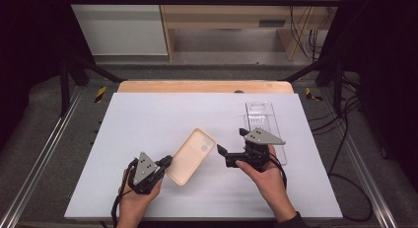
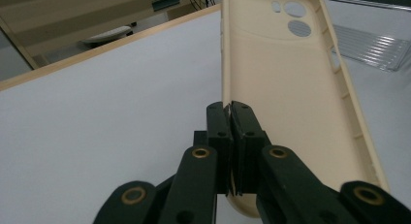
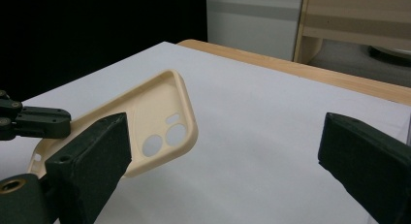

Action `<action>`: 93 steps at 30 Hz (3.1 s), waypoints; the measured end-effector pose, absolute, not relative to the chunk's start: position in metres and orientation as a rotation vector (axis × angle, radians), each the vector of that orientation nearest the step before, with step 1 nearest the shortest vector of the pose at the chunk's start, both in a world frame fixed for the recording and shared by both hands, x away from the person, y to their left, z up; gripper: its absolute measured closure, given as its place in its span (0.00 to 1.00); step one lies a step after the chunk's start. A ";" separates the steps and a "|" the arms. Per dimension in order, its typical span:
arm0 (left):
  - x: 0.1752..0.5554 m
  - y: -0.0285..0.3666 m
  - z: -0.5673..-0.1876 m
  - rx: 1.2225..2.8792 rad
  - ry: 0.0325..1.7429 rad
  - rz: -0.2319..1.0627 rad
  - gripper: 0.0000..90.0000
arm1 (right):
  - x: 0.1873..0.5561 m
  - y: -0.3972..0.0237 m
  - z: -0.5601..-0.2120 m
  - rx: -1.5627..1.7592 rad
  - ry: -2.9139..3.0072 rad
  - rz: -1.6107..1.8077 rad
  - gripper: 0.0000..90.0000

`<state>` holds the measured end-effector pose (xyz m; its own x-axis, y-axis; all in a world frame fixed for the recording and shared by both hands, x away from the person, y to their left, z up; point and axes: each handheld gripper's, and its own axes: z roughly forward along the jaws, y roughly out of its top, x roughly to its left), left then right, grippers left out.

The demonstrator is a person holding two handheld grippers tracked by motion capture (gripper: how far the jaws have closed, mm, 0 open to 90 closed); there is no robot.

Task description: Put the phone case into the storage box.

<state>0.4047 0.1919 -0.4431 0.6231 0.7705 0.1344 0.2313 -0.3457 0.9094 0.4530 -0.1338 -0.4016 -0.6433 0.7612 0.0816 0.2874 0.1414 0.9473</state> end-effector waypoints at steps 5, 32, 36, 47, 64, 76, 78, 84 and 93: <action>0.402 0.192 -0.443 1.881 0.785 0.713 0.98 | 0.450 -0.127 -0.402 0.991 2.020 1.527 0.07; 0.394 0.183 -0.437 1.832 0.714 0.750 0.98 | 0.461 -0.121 -0.414 1.160 2.116 1.677 0.56; 0.393 0.184 -0.437 1.824 0.708 0.755 0.98 | 0.465 -0.120 -0.414 1.186 2.127 1.708 0.60; 0.394 0.184 -0.437 1.818 0.705 0.761 0.98 | 0.468 -0.117 -0.413 1.181 2.153 1.698 0.79; 0.396 0.179 -0.445 1.859 0.732 0.747 0.97 | 0.466 -0.111 -0.407 1.163 2.116 1.611 0.87; 0.399 0.194 -0.441 1.776 0.742 0.606 0.83 | 0.465 -0.099 -0.381 1.052 2.131 1.531 0.87; 0.399 0.197 -0.440 1.757 0.748 0.613 0.74 | 0.466 -0.100 -0.375 1.036 2.121 1.507 0.87; 0.403 0.207 -0.441 1.730 0.792 0.600 0.48 | 0.472 -0.110 -0.361 1.007 2.094 1.487 0.88; 0.401 0.230 -0.448 1.686 0.870 0.606 0.21 | 0.483 -0.138 -0.327 0.924 2.051 1.438 0.88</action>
